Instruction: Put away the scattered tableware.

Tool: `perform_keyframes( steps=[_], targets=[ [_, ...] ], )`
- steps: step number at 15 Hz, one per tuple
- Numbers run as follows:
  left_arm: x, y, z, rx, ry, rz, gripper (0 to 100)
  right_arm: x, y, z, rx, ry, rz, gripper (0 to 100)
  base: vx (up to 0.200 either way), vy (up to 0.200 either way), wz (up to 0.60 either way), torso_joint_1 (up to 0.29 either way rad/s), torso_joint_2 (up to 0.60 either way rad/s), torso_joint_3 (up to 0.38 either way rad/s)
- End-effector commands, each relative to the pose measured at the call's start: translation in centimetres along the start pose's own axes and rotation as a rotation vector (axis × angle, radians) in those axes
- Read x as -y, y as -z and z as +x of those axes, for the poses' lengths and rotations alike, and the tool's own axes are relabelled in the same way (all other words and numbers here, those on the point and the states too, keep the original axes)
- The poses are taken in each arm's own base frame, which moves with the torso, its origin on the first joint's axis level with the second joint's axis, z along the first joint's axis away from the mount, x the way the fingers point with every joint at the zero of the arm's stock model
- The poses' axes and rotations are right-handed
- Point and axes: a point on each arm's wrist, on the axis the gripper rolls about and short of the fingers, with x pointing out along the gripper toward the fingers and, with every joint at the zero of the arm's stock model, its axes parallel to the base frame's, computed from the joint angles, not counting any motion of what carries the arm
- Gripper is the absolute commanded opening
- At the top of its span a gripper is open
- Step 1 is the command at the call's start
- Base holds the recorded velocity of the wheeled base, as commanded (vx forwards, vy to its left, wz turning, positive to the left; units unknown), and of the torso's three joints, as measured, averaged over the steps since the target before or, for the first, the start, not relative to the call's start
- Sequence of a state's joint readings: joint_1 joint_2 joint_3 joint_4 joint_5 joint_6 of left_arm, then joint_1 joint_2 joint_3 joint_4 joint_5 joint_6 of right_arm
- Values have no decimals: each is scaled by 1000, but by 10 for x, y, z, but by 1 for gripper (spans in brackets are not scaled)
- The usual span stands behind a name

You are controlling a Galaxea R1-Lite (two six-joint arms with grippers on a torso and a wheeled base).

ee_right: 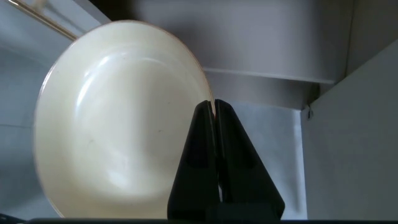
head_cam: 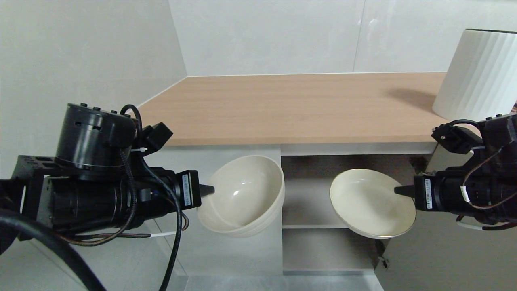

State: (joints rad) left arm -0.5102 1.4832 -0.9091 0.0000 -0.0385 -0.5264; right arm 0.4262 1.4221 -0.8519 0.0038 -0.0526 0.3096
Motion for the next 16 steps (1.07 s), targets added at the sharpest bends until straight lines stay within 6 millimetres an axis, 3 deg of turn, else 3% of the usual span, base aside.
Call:
perform_keyframes(
  steps=[1,5,10,12,14,15,16],
  targets=[
    [0,0,0,-1,-1,-2,0,0,1,2,-9,2,0,0,0,0,0,-154,456,290],
    [0,0,0,-1,0,1,0,0,2,5,-14,4,-1,0,0,0,0,-130,394,250],
    [0,1,1,-4,-2,0,0,1,6,18,-42,13,-2,0,0,0,0,-16,54,39],
    [0,1,1,-4,-2,0,0,2,13,39,-76,22,-5,0,0,0,0,0,0,0],
    [0,1,2,-5,-3,0,0,5,29,82,-117,40,-3,0,0,0,0,0,0,0],
    [0,1,2,-7,-3,0,0,6,33,92,-127,45,-3,0,0,0,0,0,0,0],
    [0,1,2,-7,-3,0,0,12,45,123,-153,70,7,0,0,0,0,0,0,0]
  ],
)
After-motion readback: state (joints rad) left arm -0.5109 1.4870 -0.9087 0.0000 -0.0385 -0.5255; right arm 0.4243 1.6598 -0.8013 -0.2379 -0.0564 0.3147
